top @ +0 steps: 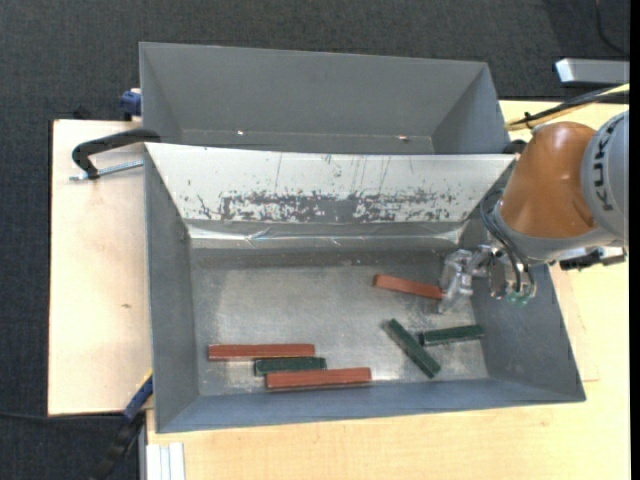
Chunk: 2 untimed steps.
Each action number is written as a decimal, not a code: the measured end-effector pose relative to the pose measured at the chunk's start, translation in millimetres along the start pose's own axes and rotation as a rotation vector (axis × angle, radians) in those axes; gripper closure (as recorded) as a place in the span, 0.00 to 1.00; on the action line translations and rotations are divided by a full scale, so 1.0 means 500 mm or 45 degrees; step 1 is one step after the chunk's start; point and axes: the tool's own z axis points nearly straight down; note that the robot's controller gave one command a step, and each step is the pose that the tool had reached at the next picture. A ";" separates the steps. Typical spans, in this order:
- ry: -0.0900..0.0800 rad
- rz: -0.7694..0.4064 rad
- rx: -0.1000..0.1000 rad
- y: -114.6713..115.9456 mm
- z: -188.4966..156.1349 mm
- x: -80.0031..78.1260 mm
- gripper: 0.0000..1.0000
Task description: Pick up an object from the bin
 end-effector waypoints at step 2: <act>0.002 -0.026 0.001 -0.002 -0.126 -0.019 1.00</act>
Offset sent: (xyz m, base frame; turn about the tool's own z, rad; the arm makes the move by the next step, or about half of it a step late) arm 0.0209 -0.0066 0.1250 -0.0411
